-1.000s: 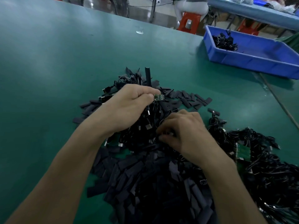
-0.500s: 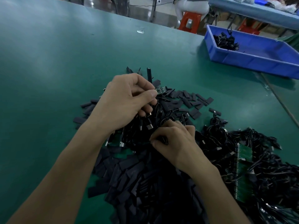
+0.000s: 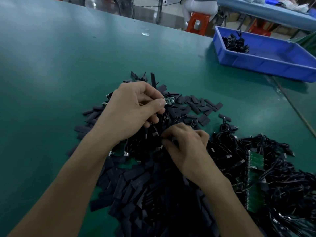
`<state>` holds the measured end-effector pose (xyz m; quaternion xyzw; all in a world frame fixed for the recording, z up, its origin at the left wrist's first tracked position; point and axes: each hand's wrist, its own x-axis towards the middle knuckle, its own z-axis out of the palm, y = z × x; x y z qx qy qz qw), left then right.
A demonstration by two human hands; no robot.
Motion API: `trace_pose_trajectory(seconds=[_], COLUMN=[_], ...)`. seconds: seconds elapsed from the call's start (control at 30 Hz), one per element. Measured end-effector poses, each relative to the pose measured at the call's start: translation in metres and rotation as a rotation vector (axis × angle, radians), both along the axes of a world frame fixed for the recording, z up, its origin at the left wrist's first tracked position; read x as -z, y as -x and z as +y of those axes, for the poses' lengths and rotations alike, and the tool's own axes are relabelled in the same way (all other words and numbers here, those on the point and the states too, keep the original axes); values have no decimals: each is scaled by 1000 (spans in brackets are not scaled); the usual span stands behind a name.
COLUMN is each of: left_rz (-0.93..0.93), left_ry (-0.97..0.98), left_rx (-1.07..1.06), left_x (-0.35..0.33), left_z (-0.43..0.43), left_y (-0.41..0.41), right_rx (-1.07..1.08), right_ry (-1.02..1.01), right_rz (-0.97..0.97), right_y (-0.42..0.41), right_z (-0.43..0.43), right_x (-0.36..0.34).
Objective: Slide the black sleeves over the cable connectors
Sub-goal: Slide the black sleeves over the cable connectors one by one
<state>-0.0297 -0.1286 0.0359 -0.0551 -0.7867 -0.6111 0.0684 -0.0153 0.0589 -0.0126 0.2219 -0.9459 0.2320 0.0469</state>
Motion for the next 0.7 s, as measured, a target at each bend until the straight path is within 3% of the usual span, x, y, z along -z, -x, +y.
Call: trace_pose_trajectory(seconds=[0.27, 0.4, 0.5, 0.6, 0.7], left_rz=[24, 8, 19, 23, 12], left_ry=[11, 26, 25, 23, 22], left_rx=[-38, -52, -76, -84, -79], left_x=[2, 1, 0, -1, -1], left_z=[-2, -1, -1, 0, 1], left_y=[0, 0, 0, -1, -2], right_rx=[103, 156, 88, -14, 15], right_ry=[627, 667, 471, 15, -330], right_rz=[-87, -55, -151, -293, -127], right_y=[7, 9, 9, 8, 1], right_z=[17, 19, 21, 20, 16], right_x=[-29, -31, -28, -25, -20])
